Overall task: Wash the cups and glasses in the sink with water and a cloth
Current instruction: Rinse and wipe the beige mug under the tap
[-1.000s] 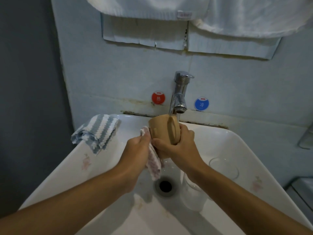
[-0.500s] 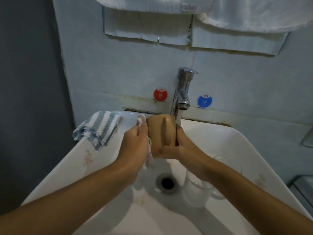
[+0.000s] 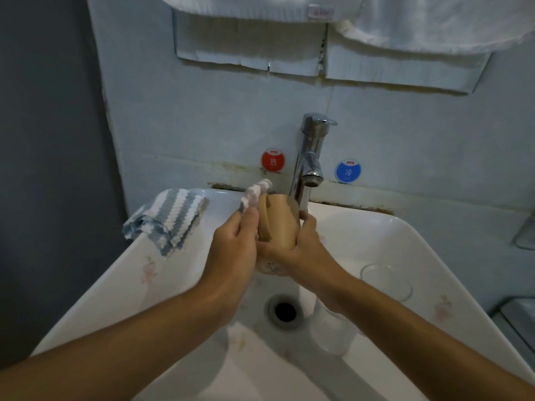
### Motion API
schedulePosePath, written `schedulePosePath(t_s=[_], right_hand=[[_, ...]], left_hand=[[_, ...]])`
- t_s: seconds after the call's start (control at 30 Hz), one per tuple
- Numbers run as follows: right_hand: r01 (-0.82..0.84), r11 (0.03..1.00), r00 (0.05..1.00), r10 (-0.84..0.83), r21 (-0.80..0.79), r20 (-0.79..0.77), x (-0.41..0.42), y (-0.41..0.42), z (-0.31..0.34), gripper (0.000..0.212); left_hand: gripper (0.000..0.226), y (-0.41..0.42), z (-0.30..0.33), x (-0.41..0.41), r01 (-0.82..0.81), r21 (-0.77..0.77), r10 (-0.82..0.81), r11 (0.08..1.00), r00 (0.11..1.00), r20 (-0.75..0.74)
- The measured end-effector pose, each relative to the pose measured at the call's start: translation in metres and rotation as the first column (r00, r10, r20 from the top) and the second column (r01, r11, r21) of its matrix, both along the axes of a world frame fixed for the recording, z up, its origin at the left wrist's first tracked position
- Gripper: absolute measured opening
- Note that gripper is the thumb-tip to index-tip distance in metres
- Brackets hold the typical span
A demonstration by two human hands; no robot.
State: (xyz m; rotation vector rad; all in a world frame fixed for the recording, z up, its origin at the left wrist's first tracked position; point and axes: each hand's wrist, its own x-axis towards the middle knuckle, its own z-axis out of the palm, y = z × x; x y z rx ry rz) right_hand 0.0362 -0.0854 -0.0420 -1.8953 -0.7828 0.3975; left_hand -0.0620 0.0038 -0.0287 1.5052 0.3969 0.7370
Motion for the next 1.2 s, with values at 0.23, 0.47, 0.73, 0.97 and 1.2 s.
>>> schedulePosePath(t_s=[0.23,0.47,0.73,0.97,1.2], right_hand=[[-0.13,0.984,0.936,0.163,0.123,-0.314,0.006,-0.009,0.008,0.104],[-0.03,0.983,0.965,0.077,0.183,-0.25,0.009,-0.009,0.002,0.103],[-0.069,0.99,0.997,0.071,0.119,-0.008,0.01,-0.009,0.004,0.111],[-0.186,0.977,0.964,0.161,0.107,0.211,0.009,-0.007,0.006,0.115],[-0.204,0.979,0.925,0.184,0.026,0.333,0.013,-0.013,0.005,0.113]], left_hand=[[0.051,0.001,0.001,-0.005,-0.045,-0.121,0.033,0.992,0.995,-0.098],[0.048,0.008,-0.001,-0.011,-0.098,0.011,0.098,0.995,0.973,-0.21],[0.037,0.012,0.005,-0.018,-0.079,0.028,0.084,0.997,0.935,-0.345],[0.024,0.018,0.015,-0.017,-0.172,0.025,0.171,0.985,0.935,-0.31],[0.022,0.029,0.025,-0.016,-0.292,0.101,0.308,0.951,0.924,-0.226]])
